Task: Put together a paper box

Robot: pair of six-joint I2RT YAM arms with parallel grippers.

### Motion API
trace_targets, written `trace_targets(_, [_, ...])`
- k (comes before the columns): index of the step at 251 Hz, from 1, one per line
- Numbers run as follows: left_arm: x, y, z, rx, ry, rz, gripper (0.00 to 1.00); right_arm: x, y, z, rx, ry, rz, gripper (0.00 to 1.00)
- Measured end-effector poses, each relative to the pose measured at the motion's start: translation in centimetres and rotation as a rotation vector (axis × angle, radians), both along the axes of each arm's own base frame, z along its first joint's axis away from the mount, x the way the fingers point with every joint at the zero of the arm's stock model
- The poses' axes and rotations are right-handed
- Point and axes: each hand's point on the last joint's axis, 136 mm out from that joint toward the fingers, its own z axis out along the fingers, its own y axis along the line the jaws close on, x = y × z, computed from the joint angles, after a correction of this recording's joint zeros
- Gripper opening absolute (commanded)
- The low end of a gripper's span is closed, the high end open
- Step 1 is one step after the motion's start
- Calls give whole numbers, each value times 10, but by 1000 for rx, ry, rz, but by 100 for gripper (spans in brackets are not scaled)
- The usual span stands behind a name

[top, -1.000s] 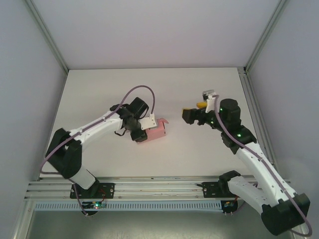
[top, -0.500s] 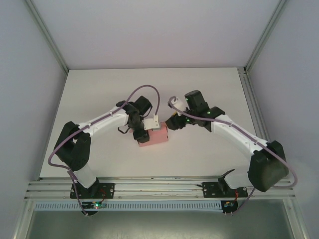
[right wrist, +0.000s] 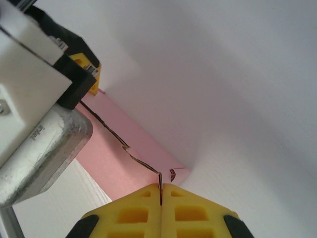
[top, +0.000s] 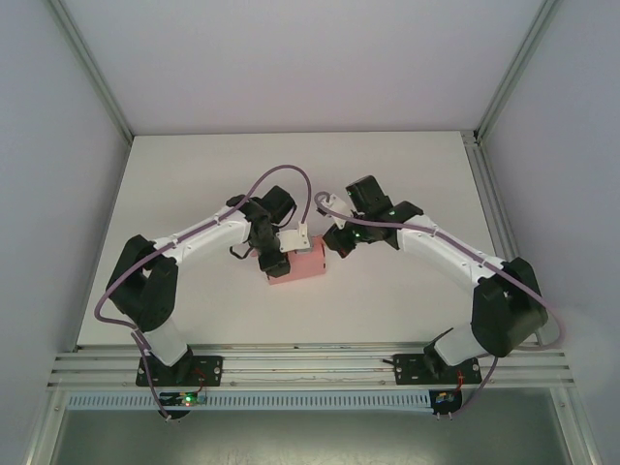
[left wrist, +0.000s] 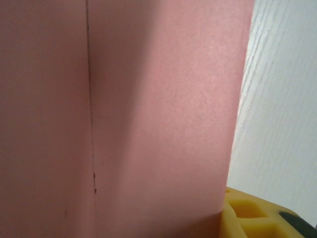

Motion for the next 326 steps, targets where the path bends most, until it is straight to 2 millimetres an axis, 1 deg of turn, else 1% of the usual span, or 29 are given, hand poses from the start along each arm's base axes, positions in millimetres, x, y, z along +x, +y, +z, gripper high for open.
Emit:
trace_targets(25, [0, 1, 0, 6, 0, 6, 38, 0, 3, 0, -14, 17, -58, 0])
trace_targets(49, [2, 2, 0, 13, 0, 20, 38, 2, 7, 0, 6, 54, -154, 0])
trace_targets(79, [4, 4, -2, 34, 8, 43, 38, 6, 13, -4, 100, 132, -305, 0])
trace_targets(104, [7, 4, -2, 45, 15, 54, 38, 10, 15, -2, 172, 187, -405, 0])
trace_targets(129, [9, 5, -2, 45, 18, 65, 38, 13, 17, -2, 214, 221, -462, 0])
trace_targets(150, [9, 5, -2, 46, 19, 68, 38, 14, 18, -3, 230, 222, -471, 0])
trace_targets(172, [9, 5, -2, 45, 19, 68, 38, 14, 16, -5, 224, 186, -458, 0])
trace_targets(221, [9, 5, -2, 45, 19, 68, 38, 6, 13, -11, 215, 6, -381, 0])
trace_targets(281, [9, 5, -2, 46, 21, 76, 39, 7, 14, -14, 211, -151, -358, 0])
trace_targets(304, [10, 5, -2, 45, 24, 84, 43, 8, 14, -14, 186, -192, -365, 0])
trace_targets(326, [11, 4, -1, 41, 23, 90, 50, 8, 15, -15, 157, -230, -372, 0])
